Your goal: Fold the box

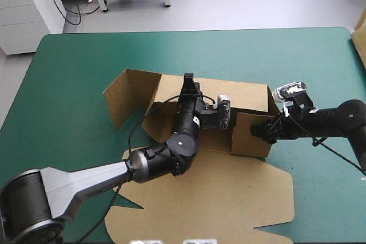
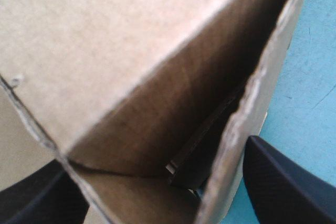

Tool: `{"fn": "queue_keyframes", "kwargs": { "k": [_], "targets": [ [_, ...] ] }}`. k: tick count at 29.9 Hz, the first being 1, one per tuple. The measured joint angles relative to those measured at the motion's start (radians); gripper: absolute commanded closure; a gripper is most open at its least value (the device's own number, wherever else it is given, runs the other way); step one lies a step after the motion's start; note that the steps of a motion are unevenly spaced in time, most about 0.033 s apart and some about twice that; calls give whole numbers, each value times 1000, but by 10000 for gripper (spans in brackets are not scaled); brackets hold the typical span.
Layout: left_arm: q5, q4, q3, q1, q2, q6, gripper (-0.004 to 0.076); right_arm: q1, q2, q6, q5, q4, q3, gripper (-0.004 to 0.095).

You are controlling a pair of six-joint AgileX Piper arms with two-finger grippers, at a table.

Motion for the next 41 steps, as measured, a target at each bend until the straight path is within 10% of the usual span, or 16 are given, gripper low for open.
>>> {"fn": "queue_keyframes", "kwargs": {
  "k": [21,36,41],
  "targets": [
    [54,-16,0,4,1,2,731,236,22,172,-388,-151,5,918],
    [54,-19,0,4,1,2,723,259,24,359,-430,-253,1,904],
    [54,-2,1,4,1,2,584,307,23,524,-445,-408,-6,904]
  ]
}}
